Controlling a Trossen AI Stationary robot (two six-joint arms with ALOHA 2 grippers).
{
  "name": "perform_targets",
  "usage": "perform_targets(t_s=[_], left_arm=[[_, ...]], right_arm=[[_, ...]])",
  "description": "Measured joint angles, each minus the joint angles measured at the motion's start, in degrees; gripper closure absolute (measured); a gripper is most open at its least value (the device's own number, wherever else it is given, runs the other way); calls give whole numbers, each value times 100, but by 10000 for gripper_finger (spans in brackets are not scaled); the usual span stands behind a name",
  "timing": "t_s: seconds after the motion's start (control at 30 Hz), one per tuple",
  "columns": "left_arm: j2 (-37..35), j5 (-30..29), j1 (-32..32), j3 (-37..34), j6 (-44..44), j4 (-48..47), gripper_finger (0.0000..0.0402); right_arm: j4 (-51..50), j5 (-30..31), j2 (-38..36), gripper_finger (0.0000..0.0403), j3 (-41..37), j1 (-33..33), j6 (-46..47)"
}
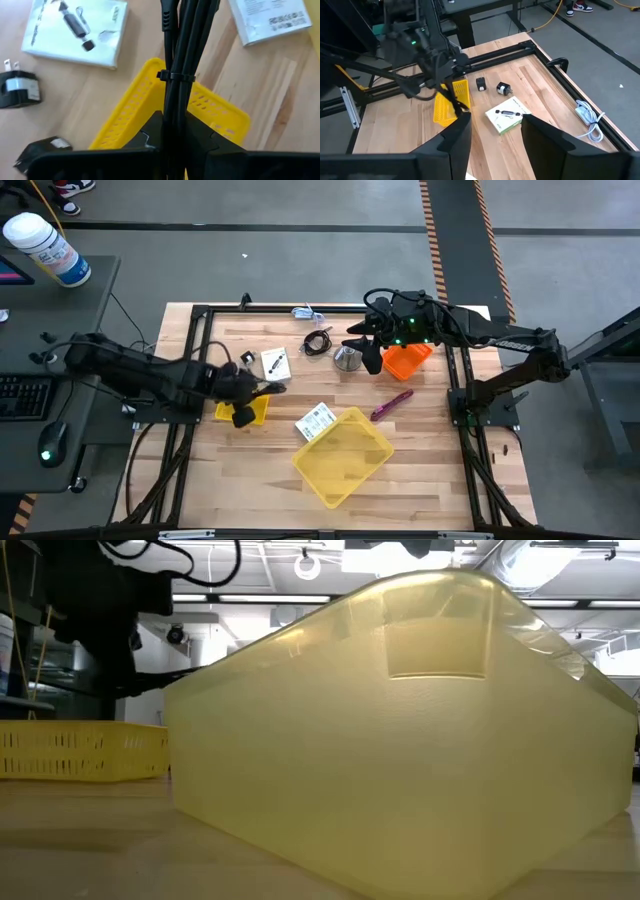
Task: Pick and place items into bin
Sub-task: Put the bottom black cable charger into the left yellow bin
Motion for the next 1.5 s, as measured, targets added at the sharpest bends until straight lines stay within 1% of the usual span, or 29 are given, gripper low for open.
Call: perform_targets(t_s=[0.13, 0.27, 0.37, 0.47, 0.63, 0.8, 1.1, 1.3, 1.5], left_arm=[[0, -669, -583, -103, -864, 22, 378], [0, -1388, -993, -222, -2051, -167, 375], [0, -1637, -1264, -387, -2875, -347, 380], [0, -1746, -1578, -612, -3386, -437, 380], [0, -1848, -2106, -957, -3781, -451, 371], [0, -1859, -2463, -1153, -4065, -615, 379], [0, -1584, -2932, -1206, -4076, -939, 368], [0, -1570, -3019, -1206, -4078, -905, 368], [0, -1581, -3020, -1206, -4078, -907, 336]], right_arm=[[2, -1, 0, 244, 0, 0, -3], [2, -1, 0, 248, 0, 0, -20], [2, -1, 0, 248, 0, 0, -20], [0, -1, 0, 245, 0, 0, -20], [1, -1, 0, 240, 0, 0, -15], [1, -1, 0, 245, 0, 0, -2], [2, -1, 0, 245, 0, -1, 33], [2, -1, 0, 240, 0, 0, 42], [2, -1, 0, 246, 0, 0, 44]])
